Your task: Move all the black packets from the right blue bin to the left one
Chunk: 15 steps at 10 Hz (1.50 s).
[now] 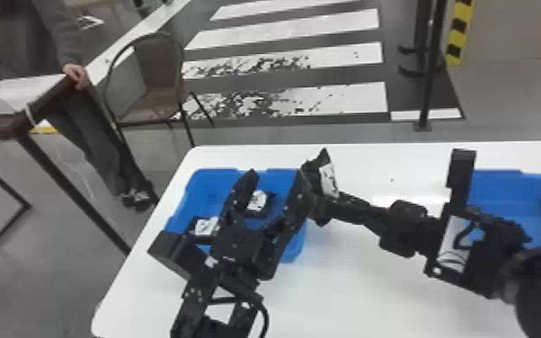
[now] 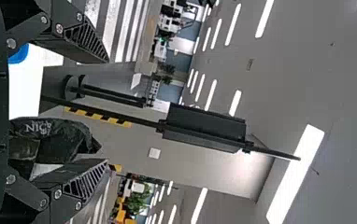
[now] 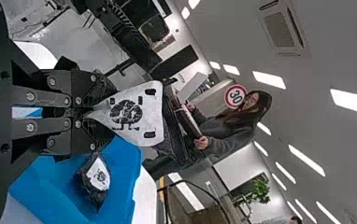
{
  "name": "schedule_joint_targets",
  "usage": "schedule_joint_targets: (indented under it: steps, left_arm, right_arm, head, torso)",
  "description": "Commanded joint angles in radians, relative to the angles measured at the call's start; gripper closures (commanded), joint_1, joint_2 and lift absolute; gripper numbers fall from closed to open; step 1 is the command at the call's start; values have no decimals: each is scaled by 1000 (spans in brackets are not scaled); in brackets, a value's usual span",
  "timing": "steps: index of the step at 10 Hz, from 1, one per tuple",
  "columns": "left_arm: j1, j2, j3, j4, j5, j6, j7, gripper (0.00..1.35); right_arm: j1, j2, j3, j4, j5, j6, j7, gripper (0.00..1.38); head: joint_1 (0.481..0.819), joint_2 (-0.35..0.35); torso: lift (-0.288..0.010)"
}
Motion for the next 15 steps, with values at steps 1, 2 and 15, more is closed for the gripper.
schedule_joint_targets:
  steps: [1, 2, 15]
  left_arm:
    - [-7, 0, 1, 0, 13, 43, -20, 344]
    - [-14, 0, 1, 0, 13, 58, -30, 384]
    - [-7, 10, -9, -100, -96, 242, 17, 1220]
  right_arm:
    - [-6, 1, 8, 1, -1, 0, -1, 1093]
    - [-11, 2, 22, 1, -3, 0, -3, 1093]
    - [-43, -2, 132, 9, -53, -5, -23, 1093]
  head:
    - [695, 306]
    - [695, 303]
    - [695, 333]
  torso:
    - [-140]
    - [-140]
    - [-140]
